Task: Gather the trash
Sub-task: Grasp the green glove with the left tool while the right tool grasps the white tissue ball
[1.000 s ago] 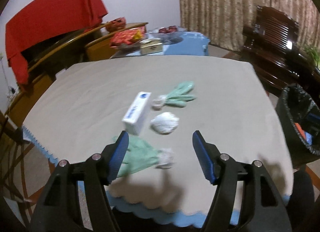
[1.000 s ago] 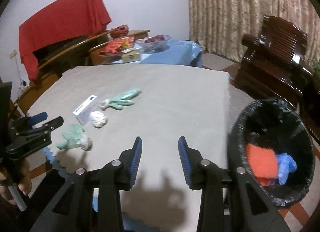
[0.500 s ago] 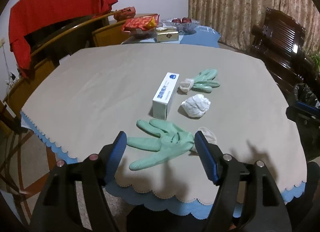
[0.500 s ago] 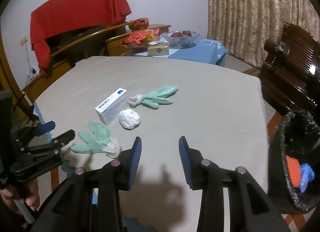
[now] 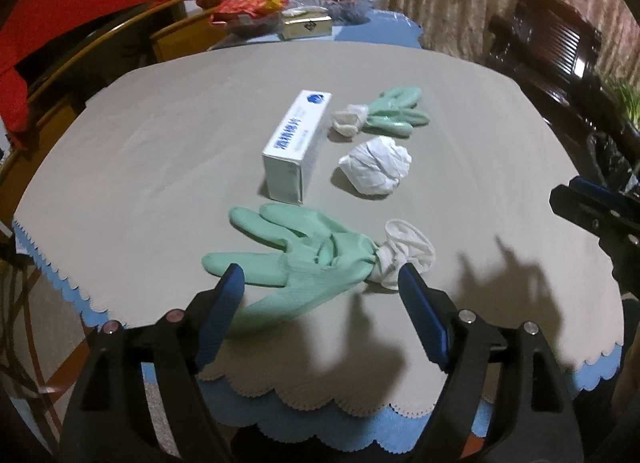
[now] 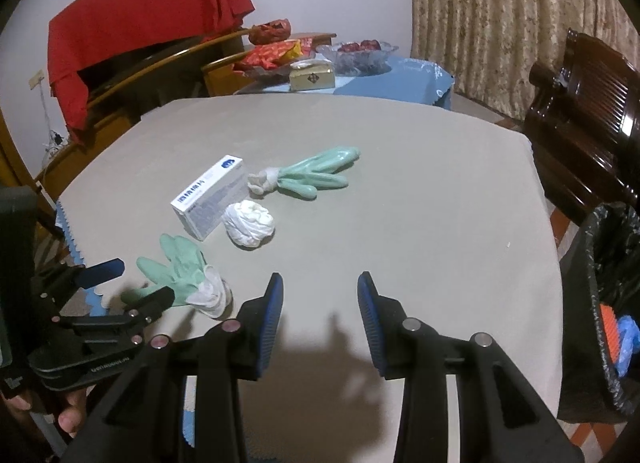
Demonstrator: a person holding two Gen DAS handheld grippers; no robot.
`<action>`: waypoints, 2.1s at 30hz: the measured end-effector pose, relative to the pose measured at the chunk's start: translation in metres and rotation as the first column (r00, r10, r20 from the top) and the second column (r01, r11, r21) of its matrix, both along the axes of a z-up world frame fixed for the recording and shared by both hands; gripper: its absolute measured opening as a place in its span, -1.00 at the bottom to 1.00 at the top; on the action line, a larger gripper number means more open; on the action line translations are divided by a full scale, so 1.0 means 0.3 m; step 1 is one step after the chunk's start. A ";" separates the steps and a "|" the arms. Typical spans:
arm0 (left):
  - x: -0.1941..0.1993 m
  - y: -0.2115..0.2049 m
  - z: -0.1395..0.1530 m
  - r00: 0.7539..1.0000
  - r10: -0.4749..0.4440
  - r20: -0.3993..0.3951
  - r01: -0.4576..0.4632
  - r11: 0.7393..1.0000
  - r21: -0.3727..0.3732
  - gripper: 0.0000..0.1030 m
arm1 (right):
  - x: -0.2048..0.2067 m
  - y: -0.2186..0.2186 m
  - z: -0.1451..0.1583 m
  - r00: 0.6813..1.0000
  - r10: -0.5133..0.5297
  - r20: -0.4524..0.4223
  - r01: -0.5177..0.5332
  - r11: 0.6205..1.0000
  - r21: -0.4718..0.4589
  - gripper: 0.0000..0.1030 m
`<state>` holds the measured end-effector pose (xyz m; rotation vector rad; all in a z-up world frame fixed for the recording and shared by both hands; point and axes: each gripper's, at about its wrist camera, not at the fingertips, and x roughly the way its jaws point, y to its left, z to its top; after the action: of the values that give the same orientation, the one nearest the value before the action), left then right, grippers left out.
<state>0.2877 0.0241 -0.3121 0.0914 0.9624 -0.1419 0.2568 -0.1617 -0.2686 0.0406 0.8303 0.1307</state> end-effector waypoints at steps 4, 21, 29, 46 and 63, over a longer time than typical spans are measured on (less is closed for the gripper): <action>0.026 -0.008 -0.042 0.998 -0.026 -0.057 0.026 1.000 -0.006 0.52 | 0.022 -0.005 -0.018 1.000 -0.007 -0.010 0.007 1.000 0.008 -0.25; 0.164 0.026 -0.114 0.998 -0.017 -0.064 0.015 0.999 -0.028 0.85 | 0.096 0.024 -0.069 0.999 -0.002 -0.037 0.002 1.000 -0.006 -0.25; 0.110 0.044 -0.109 0.994 -0.061 -0.092 0.059 0.998 -0.029 0.84 | 0.109 0.006 -0.067 0.999 -0.010 -0.037 0.009 1.000 -0.010 -0.25; 0.124 0.070 -0.102 0.998 -0.027 -0.055 0.024 0.998 -0.055 -0.76 | 0.142 0.043 -0.062 0.999 0.013 -0.034 -0.014 1.000 -0.013 -0.25; 0.164 0.288 -0.012 0.994 0.095 0.047 -0.093 0.994 -0.053 -0.78 | 0.252 0.214 -0.083 0.997 0.076 -0.021 -0.076 0.997 0.014 -0.25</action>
<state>0.3368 0.1106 -0.3155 0.0029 0.9112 -0.0766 0.3323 -0.0974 -0.2934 0.0226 0.8525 0.2073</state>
